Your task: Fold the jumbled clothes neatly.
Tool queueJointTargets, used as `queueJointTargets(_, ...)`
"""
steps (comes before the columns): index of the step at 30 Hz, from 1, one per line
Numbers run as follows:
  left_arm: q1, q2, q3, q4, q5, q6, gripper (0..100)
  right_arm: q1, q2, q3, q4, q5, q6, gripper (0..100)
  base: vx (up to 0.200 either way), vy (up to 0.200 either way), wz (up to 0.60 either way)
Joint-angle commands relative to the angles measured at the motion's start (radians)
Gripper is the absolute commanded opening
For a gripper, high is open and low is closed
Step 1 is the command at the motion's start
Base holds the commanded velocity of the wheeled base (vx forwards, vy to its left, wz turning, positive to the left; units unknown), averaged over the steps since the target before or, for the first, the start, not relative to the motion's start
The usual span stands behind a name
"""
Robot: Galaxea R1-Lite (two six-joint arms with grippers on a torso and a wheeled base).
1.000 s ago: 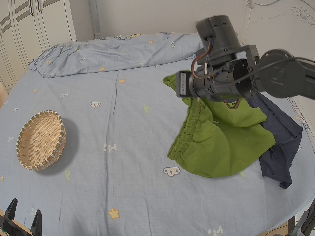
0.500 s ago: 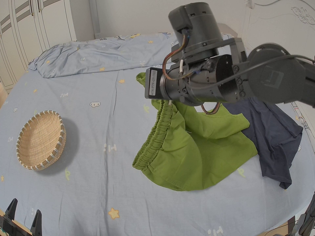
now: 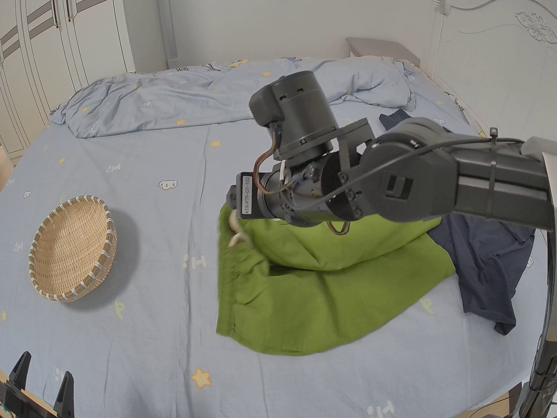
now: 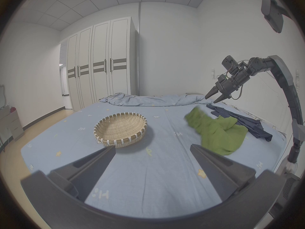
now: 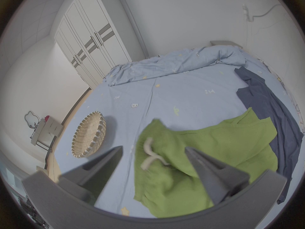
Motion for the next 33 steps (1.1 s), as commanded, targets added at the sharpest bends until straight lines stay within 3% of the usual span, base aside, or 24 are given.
queueJointTargets(1,0.000,-0.016,0.000,0.000,0.001,-0.001,100,0.004,0.034,-0.002,0.000,0.000,-0.001,100,0.000,0.000,0.00)
queueJointTargets(11,0.000,-0.016,0.000,0.000,0.001,-0.001,100,-0.061,-0.059,0.095,0.005,0.003,0.007,100,0.000,0.000,0.00)
queueJointTargets(15,0.000,-0.015,0.000,0.000,0.001,-0.001,100,-0.162,-0.193,0.225,0.005,0.063,0.004,100,0.000,0.000,0.00)
queueJointTargets(16,0.000,-0.016,0.000,0.000,-0.001,0.002,100,-0.222,-0.263,0.308,0.005,0.112,0.004,100,0.000,0.000,0.00)
queueJointTargets(18,0.000,-0.016,0.000,0.000,-0.001,0.002,100,-0.231,-0.274,0.322,0.005,0.119,0.004,100,0.000,0.000,0.00)
queueJointTargets(20,0.000,-0.015,-0.002,0.001,-0.004,0.002,100,-0.337,-0.395,0.501,0.000,0.267,0.002,100,0.000,0.000,0.00)
queueJointTargets(21,0.000,-0.015,-0.002,0.001,-0.004,0.002,100,-0.337,-0.395,0.501,0.000,0.267,0.002,100,0.000,0.000,0.00)
queueJointTargets(23,0.000,-0.013,-0.002,0.001,-0.004,0.005,100,-0.410,-0.449,0.598,0.000,0.402,0.004,100,0.000,0.000,0.00)
queueJointTargets(24,0.000,-0.013,-0.002,0.001,-0.004,0.005,100,-0.410,-0.449,0.598,0.000,0.402,0.004,100,0.000,0.000,0.00)
queueJointTargets(25,0.000,-0.016,0.000,0.000,-0.004,0.008,100,-0.450,-0.466,0.650,-0.004,0.455,0.007,100,0.000,0.000,0.00)
queueJointTargets(31,0.000,-0.016,0.000,0.000,-0.005,0.024,100,-0.501,-0.466,0.736,-0.041,0.484,0.007,100,0.000,0.000,0.00)
queueJointTargets(33,0.000,-0.016,0.006,-0.022,-0.011,0.035,100,-0.507,-0.466,0.816,-0.141,0.484,-0.006,100,0.000,0.000,0.00)
